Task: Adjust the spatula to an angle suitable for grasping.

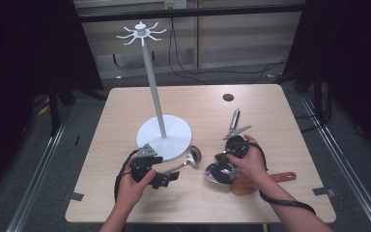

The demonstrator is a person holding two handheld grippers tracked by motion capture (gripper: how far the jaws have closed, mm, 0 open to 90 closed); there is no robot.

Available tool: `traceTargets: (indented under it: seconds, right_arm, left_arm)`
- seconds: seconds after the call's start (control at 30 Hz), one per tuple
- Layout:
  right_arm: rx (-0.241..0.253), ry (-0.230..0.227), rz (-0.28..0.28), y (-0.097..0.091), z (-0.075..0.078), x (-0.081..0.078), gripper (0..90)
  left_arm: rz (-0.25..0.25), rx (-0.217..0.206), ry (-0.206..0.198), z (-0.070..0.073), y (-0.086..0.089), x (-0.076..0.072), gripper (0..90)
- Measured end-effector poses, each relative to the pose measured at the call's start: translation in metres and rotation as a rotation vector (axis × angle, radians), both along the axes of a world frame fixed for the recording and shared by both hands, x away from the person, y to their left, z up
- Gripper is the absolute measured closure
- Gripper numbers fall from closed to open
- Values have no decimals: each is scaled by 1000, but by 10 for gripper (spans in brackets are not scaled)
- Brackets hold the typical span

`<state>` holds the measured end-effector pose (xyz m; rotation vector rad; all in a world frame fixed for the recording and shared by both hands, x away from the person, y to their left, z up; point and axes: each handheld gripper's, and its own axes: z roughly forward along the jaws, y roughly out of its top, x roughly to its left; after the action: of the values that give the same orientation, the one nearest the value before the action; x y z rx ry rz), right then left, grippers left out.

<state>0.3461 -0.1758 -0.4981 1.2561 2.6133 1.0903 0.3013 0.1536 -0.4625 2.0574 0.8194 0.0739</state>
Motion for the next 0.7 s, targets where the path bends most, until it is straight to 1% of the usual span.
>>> traceTargets:
  seconds: [0.03, 0.1, 0.13, 0.2, 0.23, 0.3, 0.33, 0.37, 0.47, 0.53, 0.57, 0.6, 0.63, 0.67, 0.7]
  right_arm:
    - [-4, 10, -5, 0, 1, -1, 900]
    - [10, 7, -3, -2, 0, -1, 900]
    - [9, 22, -16, -2, 0, -2, 896]
    - [27, 34, -26, -4, 1, -1, 855]
    - [33, 42, -38, -5, 2, -1, 855]
    - [57, 43, -64, -9, 6, 0, 850]
    - [57, 43, -64, -9, 6, 0, 850]
    - [81, 31, -88, -13, 13, 1, 819]
    - [104, 18, -129, -20, 18, 2, 813]
    - [138, 23, -154, -27, 21, 3, 782]
    - [138, 23, -154, -27, 21, 3, 782]
    - [166, 24, -187, -34, 22, 4, 754]
    - [166, 24, -201, -38, 22, 5, 747]
    - [168, 26, -217, -41, 22, 5, 733]
    - [177, 28, -232, -44, 23, 5, 701]
  left_arm:
    - [1, -4, 1, 0, -1, 0, 77]
    - [0, -3, 0, 0, -1, 1, 77]
    - [-3, -2, -2, 0, -1, 1, 77]
    - [-4, -6, -1, 1, -1, 2, 77]
    - [-3, -5, -2, 1, -1, 2, 77]
    - [0, -10, -3, 1, -1, 2, 77]
    - [0, -10, -3, 1, -1, 2, 77]
    - [-2, -12, 1, 0, 0, 2, 77]
    - [-3, -6, 7, -1, 0, 2, 77]
    - [-5, -5, 9, -2, -1, 2, 77]
    - [-5, -5, 9, -2, -1, 2, 77]
    - [-10, -3, 9, -2, -2, 2, 77]
    - [-12, -2, 8, -1, -3, 3, 78]
    - [-8, -10, 9, -1, -3, 3, 78]
    - [-9, -10, 7, 0, -3, 3, 77]
